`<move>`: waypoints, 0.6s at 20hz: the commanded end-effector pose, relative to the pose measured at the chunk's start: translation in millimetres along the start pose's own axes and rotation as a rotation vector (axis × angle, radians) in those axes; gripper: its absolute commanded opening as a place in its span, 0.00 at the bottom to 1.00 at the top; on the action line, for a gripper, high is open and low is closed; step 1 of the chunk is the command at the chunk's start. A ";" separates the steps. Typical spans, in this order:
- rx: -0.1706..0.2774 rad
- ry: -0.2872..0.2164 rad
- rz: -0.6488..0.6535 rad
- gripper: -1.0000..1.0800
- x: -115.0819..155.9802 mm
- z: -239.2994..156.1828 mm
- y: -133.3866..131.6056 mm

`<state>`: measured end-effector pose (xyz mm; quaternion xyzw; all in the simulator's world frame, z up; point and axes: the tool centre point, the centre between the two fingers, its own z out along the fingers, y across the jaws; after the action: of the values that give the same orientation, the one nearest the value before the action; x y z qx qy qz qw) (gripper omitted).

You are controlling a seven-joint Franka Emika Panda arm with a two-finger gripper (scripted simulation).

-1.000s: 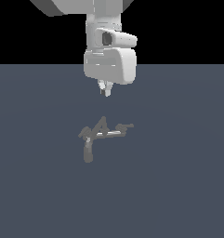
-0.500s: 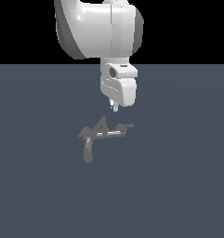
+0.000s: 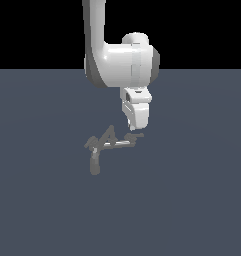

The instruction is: Turn on the faucet by rotating a designated handle.

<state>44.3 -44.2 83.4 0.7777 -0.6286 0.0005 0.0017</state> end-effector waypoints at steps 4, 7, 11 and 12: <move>0.001 -0.001 0.064 0.00 14.0 17.4 -7.6; 0.002 -0.002 0.081 0.00 17.8 21.7 -9.5; 0.002 -0.003 0.087 0.00 19.0 22.7 -10.0; 0.002 -0.003 0.087 0.00 19.0 22.7 -10.0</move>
<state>57.7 -60.8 60.7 0.7502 -0.6612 0.0000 0.0004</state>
